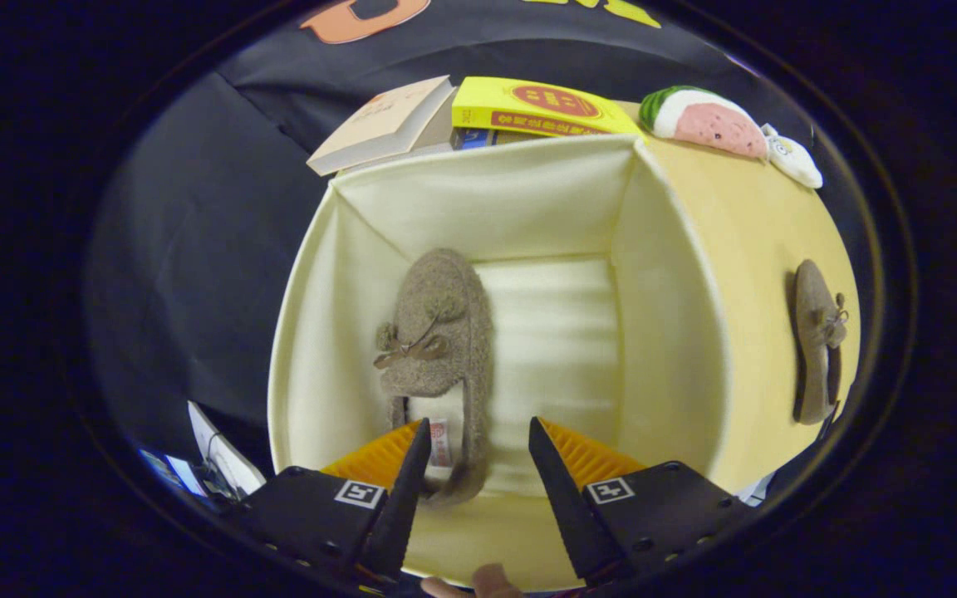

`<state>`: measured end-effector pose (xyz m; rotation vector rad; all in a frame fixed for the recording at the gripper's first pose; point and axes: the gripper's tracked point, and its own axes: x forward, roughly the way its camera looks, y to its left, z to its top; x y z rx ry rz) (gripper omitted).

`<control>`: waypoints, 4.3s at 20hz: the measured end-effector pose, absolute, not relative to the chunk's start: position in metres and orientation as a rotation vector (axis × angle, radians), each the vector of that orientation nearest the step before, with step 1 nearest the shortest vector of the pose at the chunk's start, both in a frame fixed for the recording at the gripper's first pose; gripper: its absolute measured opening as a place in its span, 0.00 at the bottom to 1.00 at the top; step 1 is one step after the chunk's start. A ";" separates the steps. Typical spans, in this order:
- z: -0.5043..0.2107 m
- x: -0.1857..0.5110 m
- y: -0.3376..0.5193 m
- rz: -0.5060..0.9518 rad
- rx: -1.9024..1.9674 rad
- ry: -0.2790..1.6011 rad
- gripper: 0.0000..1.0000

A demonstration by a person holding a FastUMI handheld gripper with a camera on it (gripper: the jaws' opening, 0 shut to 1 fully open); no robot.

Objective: Open the storage box then place both shoes into the box .Put the left shoe in first, then the right shoe, with the right side of both shoes facing outward in a uniform manner.

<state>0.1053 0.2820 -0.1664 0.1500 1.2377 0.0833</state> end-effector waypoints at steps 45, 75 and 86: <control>-0.213 0.088 -0.155 -0.148 0.068 1.334 0.23; -0.053 0.088 0.176 0.061 0.222 1.086 0.00; -0.111 0.100 0.224 -0.029 0.137 0.965 0.00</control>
